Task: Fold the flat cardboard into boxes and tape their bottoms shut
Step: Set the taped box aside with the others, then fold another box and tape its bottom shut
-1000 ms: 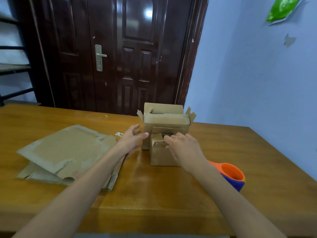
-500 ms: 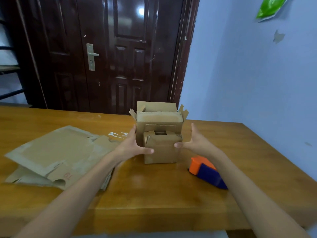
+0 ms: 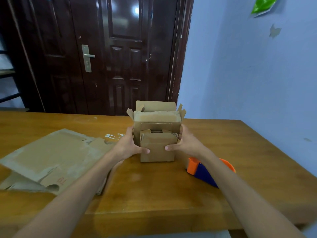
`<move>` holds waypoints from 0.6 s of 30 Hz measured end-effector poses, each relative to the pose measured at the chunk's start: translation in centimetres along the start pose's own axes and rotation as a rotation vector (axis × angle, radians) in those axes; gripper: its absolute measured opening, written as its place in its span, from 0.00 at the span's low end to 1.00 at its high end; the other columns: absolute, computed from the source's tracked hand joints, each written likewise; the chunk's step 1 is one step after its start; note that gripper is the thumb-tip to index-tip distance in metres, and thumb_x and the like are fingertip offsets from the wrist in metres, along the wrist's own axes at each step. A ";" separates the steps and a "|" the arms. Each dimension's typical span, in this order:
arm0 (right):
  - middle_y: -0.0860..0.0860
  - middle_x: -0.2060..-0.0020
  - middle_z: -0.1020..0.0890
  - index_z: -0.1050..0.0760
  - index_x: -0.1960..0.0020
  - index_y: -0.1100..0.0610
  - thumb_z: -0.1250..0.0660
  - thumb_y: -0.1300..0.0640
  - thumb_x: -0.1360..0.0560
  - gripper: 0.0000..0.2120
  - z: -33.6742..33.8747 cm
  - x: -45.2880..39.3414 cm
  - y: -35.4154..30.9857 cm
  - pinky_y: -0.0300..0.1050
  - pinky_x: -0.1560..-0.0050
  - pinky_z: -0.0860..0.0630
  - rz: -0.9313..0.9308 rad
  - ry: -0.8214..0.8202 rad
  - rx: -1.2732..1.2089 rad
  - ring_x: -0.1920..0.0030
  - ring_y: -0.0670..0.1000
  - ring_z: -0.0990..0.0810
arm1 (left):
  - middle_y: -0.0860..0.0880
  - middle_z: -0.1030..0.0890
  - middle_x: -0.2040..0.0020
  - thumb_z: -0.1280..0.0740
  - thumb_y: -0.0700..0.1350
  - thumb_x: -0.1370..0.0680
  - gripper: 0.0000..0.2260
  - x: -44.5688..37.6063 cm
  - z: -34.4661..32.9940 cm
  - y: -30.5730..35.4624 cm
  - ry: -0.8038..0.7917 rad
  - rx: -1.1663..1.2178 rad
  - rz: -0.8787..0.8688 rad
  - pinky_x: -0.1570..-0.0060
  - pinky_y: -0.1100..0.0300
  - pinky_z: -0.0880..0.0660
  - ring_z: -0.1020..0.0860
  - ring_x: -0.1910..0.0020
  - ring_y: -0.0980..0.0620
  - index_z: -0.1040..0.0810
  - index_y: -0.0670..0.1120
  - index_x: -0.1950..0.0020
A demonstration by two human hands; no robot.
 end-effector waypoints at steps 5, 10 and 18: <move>0.55 0.16 0.45 0.58 0.15 0.49 0.16 0.34 0.40 0.70 0.0 0.9 -1.1 0.63 0.23 0.33 0.007 0.016 0.110 0.18 0.60 0.40 | 0.47 0.27 0.25 0.14 0.51 0.36 0.57 0.0 0.1 0.0 -0.034 -0.038 0.000 0.32 0.50 0.27 0.28 0.27 0.45 0.47 0.49 0.17; 0.54 0.15 0.51 0.63 0.15 0.51 0.16 0.38 0.38 0.71 -0.5 0.7 -1.1 0.61 0.23 0.36 0.004 0.004 0.155 0.17 0.61 0.44 | 0.46 0.27 0.25 0.13 0.53 0.39 0.62 -0.3 -0.1 -0.1 -0.073 -0.152 0.002 0.31 0.47 0.27 0.27 0.27 0.43 0.51 0.52 0.17; 0.53 0.15 0.50 0.63 0.15 0.49 0.16 0.41 0.36 0.68 -0.6 0.6 -1.0 0.60 0.23 0.33 -0.027 0.092 0.185 0.17 0.60 0.43 | 0.46 0.24 0.28 0.13 0.52 0.37 0.58 -0.8 -0.3 -0.1 -0.020 -0.251 -0.009 0.35 0.48 0.23 0.24 0.31 0.42 0.48 0.50 0.18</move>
Point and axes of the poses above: each hand's wrist, its own x-axis away from the middle knuckle, its own z-axis out of the back of the hand, y = z × x, the point moved 10 cm from there along -x, towards the middle knuckle
